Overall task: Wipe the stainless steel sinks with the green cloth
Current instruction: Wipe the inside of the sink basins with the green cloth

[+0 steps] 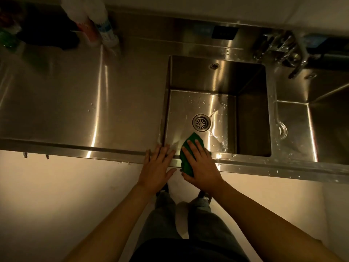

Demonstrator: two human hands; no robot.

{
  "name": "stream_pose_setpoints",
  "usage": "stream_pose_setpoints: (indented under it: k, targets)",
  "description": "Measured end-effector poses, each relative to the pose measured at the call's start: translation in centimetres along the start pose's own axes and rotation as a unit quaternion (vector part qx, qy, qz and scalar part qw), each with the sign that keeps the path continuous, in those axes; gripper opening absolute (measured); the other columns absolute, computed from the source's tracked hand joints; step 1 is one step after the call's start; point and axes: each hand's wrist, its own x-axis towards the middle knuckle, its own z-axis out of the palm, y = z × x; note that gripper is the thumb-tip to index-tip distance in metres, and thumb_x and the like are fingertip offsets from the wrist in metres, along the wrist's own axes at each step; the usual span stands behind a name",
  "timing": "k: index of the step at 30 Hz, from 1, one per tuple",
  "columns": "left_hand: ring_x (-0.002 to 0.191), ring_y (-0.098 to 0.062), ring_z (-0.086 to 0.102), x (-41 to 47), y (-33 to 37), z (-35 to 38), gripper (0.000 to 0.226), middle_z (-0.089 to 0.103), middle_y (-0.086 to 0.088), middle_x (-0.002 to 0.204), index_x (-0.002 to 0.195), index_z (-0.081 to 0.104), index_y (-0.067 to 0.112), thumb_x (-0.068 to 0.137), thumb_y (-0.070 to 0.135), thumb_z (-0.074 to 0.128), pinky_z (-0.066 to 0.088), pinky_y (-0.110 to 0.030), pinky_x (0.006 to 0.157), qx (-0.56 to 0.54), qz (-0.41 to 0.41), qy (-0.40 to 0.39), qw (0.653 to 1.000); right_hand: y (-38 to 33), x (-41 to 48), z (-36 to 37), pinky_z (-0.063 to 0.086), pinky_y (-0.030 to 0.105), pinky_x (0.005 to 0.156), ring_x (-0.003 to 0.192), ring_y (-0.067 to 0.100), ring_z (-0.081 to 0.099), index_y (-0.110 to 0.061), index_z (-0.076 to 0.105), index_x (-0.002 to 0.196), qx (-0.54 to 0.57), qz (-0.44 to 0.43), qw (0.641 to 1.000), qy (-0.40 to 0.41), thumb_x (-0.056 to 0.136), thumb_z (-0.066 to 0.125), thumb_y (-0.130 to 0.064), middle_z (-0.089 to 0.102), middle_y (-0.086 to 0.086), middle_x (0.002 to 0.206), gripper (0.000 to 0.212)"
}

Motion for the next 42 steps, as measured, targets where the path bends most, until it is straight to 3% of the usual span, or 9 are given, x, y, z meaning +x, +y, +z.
stream_pose_setpoints:
  k: [9, 17, 24, 29, 35, 42]
  targets:
    - [0.158, -0.031, 0.015, 2.4, 6.8, 0.3, 0.064, 0.023, -0.002, 0.170, 0.162, 0.028, 0.028, 0.105, 0.049, 0.046, 0.013, -0.058, 0.125, -0.016, 0.021, -0.003, 1.000, 9.5, -6.5, -2.1, 0.024, 0.054, 0.122, 0.157, 0.030, 0.003, -0.022, 0.025, 0.160, -0.014, 0.025, 1.000, 0.005, 0.084, 0.056, -0.068, 0.017, 0.008, 0.168, 0.094]
    - [0.156, -0.031, 0.020, 5.6, 12.7, 2.0, 0.066, 0.026, 0.000, 0.169, 0.161, 0.025, 0.033, 0.103, 0.057, 0.043, 0.015, -0.060, 0.124, -0.028, 0.042, -0.009, 0.999, 16.7, -11.3, -3.3, 0.024, 0.054, 0.123, 0.158, 0.029, 0.001, -0.024, 0.020, 0.161, -0.021, 0.043, 0.999, 0.003, 0.084, 0.054, -0.071, 0.014, 0.007, 0.169, 0.096]
    - [0.157, -0.027, 0.015, 7.7, 16.9, 3.5, 0.070, 0.021, 0.007, 0.169, 0.160, 0.017, 0.039, 0.099, 0.068, 0.036, 0.002, -0.060, 0.122, -0.043, 0.048, -0.015, 0.998, 22.0, -15.2, -4.4, 0.025, 0.052, 0.123, 0.158, 0.028, -0.001, -0.027, 0.014, 0.163, -0.026, 0.044, 0.999, 0.002, 0.087, 0.053, -0.069, 0.010, 0.005, 0.170, 0.095]
    - [0.157, -0.027, 0.017, 7.9, 18.8, 3.4, 0.071, 0.025, 0.005, 0.169, 0.162, 0.020, 0.037, 0.100, 0.068, 0.035, 0.000, -0.060, 0.122, -0.049, 0.037, -0.006, 0.998, 22.0, -15.4, -4.2, 0.023, 0.054, 0.123, 0.158, 0.029, -0.001, -0.025, 0.018, 0.162, -0.016, 0.047, 0.999, 0.017, 0.087, 0.054, -0.065, 0.013, 0.006, 0.169, 0.092]
    - [0.153, -0.029, 0.029, 7.2, 18.6, 2.4, 0.071, 0.035, -0.002, 0.164, 0.160, 0.033, 0.028, 0.098, 0.055, 0.056, 0.018, -0.058, 0.125, -0.040, 0.035, 0.008, 0.999, 18.9, -14.1, -3.3, 0.015, 0.057, 0.124, 0.157, 0.032, -0.004, -0.022, 0.024, 0.161, 0.006, 0.085, 0.996, 0.036, 0.083, 0.055, -0.064, 0.015, 0.008, 0.168, 0.093]
    - [0.153, -0.025, 0.024, 5.8, 14.4, 0.8, 0.074, 0.032, -0.004, 0.164, 0.159, 0.034, 0.026, 0.096, 0.060, 0.055, 0.017, -0.056, 0.124, -0.028, -0.010, -0.009, 1.000, 13.0, -9.4, -2.6, 0.020, 0.061, 0.121, 0.157, 0.036, 0.003, -0.019, 0.031, 0.158, 0.035, 0.027, 0.999, 0.009, 0.085, 0.055, -0.062, 0.017, 0.011, 0.168, 0.088]
